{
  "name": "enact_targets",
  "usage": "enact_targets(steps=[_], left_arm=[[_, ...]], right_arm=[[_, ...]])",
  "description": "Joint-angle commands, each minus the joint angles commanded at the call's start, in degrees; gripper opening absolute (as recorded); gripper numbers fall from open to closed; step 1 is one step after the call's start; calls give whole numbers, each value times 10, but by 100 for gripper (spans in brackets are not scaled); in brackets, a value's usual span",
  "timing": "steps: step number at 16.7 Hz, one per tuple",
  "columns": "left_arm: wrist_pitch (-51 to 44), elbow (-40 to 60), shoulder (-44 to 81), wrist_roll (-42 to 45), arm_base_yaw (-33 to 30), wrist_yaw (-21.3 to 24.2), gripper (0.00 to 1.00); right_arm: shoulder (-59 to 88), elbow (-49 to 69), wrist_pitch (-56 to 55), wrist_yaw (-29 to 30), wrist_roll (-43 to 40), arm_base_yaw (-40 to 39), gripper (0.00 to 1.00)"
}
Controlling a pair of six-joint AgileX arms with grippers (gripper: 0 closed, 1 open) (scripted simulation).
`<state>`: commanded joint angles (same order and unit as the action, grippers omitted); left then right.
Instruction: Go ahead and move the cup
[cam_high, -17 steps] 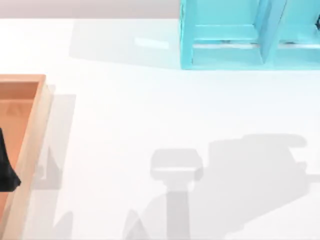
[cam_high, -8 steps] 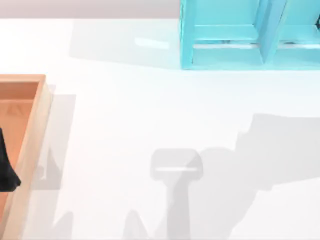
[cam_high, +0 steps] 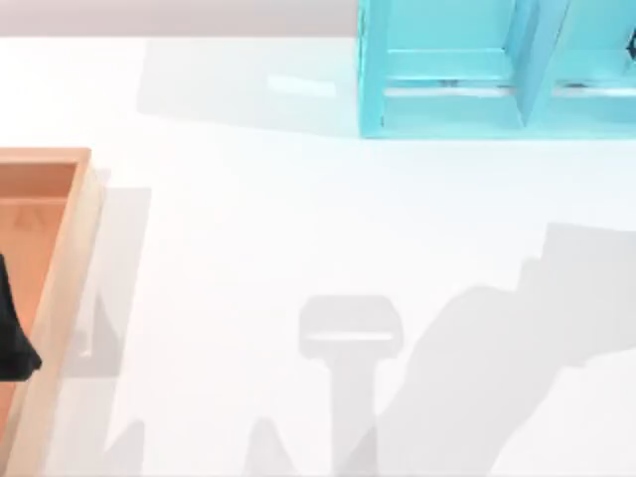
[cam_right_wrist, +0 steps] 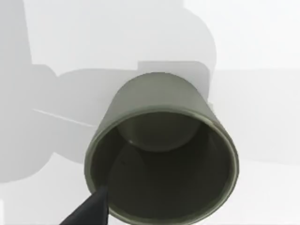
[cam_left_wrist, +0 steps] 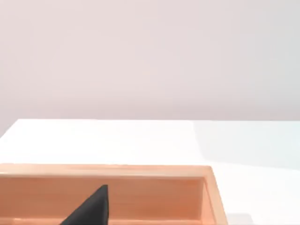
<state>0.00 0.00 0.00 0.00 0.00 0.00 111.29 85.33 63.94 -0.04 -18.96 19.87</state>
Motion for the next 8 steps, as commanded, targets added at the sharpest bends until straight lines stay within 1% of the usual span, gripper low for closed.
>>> enact_targets(steps=[4, 8], left_arm=[[0, 0, 0, 0, 0, 0, 100], [0, 0, 0, 0, 0, 0, 100]], right_arm=[[24, -73, -100, 0, 0, 0, 100], [30, -87, -115, 0, 0, 0, 100]])
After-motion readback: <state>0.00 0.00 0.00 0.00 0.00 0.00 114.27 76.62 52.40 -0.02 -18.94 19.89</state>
